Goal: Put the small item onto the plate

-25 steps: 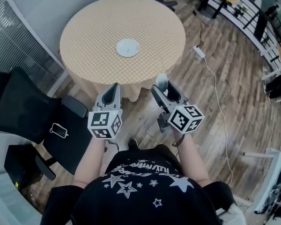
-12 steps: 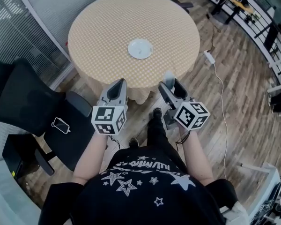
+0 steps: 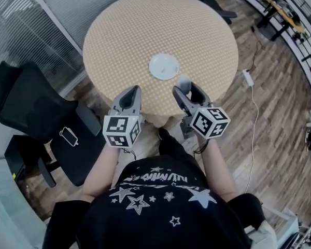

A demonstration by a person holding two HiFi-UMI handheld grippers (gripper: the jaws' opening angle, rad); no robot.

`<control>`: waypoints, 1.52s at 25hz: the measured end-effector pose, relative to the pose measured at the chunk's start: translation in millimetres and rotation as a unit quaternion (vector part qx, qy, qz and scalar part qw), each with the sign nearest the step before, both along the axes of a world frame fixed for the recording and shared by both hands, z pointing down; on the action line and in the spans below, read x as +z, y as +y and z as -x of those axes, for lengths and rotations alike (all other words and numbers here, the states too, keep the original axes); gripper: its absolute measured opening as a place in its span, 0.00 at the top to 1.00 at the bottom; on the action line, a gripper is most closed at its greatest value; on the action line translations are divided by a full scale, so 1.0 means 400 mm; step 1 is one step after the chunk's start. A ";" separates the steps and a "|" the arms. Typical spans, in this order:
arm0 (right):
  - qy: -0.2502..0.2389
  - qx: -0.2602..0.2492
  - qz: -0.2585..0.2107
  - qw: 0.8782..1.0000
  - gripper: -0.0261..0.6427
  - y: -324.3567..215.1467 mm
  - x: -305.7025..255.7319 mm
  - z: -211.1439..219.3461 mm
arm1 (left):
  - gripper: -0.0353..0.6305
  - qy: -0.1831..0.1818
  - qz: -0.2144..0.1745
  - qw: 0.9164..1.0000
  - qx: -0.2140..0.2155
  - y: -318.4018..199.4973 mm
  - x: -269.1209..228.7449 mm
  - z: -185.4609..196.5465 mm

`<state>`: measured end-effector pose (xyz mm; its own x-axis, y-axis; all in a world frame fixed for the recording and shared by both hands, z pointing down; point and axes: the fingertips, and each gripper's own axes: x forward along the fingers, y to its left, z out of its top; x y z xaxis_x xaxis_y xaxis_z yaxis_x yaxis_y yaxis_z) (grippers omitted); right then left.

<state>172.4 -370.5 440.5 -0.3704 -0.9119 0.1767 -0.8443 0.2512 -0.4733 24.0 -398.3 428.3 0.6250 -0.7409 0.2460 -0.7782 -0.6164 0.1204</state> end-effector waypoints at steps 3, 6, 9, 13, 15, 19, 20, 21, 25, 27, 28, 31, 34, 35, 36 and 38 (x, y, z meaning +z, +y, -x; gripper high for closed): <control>0.002 -0.015 0.004 1.000 0.51 -0.074 0.006 -0.041 | 0.95 -0.009 0.004 1.000 -0.017 -0.057 0.008 -0.033; 0.008 -0.026 0.011 1.000 0.51 -0.145 0.016 -0.078 | 0.95 -0.015 0.012 0.999 -0.035 -0.114 0.021 -0.056; 0.020 -0.046 0.020 0.999 0.51 -0.201 0.039 -0.096 | 0.95 -0.034 0.016 0.998 -0.053 -0.157 0.049 -0.068; 0.036 -0.070 0.036 0.996 0.51 -0.270 0.084 -0.118 | 0.95 -0.035 0.010 0.995 -0.089 -0.213 0.069 -0.083; 0.045 -0.086 0.047 0.994 0.51 -0.303 0.117 -0.114 | 0.95 -0.039 0.010 0.994 -0.104 -0.234 0.083 -0.087; 0.082 -0.115 0.072 0.987 0.51 -0.369 0.198 -0.078 | 0.95 -0.063 0.014 0.990 -0.122 -0.281 0.126 -0.078; 0.093 -0.123 0.079 0.985 0.51 -0.381 0.221 -0.070 | 0.95 -0.068 0.017 0.990 -0.126 -0.289 0.138 -0.076; 0.104 -0.131 0.085 0.982 0.51 -0.392 0.242 -0.063 | 0.95 -0.071 0.021 0.989 -0.129 -0.297 0.150 -0.076; 0.125 -0.152 0.106 0.975 0.51 -0.433 0.303 -0.044 | 0.95 -0.082 0.040 0.987 -0.133 -0.325 0.191 -0.077; 0.134 -0.161 0.119 0.971 0.51 -0.450 0.332 -0.029 | 0.95 -0.086 0.049 0.986 -0.135 -0.336 0.209 -0.069; 0.140 -0.166 0.125 0.968 0.51 -0.457 0.347 -0.022 | 0.95 -0.087 0.054 0.985 -0.136 -0.341 0.218 -0.065; 0.168 -0.185 0.143 0.958 0.51 -0.470 0.387 -0.007 | 0.95 -0.092 0.067 0.984 -0.138 -0.354 0.243 -0.063; 0.196 -0.202 0.152 0.948 0.51 -0.474 0.415 0.007 | 0.95 -0.093 0.075 0.983 -0.137 -0.360 0.262 -0.070; 0.201 -0.205 0.155 0.945 0.51 -0.473 0.423 0.011 | 0.95 -0.093 0.078 0.983 -0.138 -0.360 0.267 -0.071; 0.206 -0.208 0.159 0.943 0.51 -0.472 0.430 0.015 | 0.95 -0.093 0.081 0.983 -0.139 -0.359 0.272 -0.071; 0.220 -0.211 0.167 0.938 0.51 -0.471 0.442 0.020 | 0.95 -0.095 0.089 0.981 -0.141 -0.357 0.286 -0.069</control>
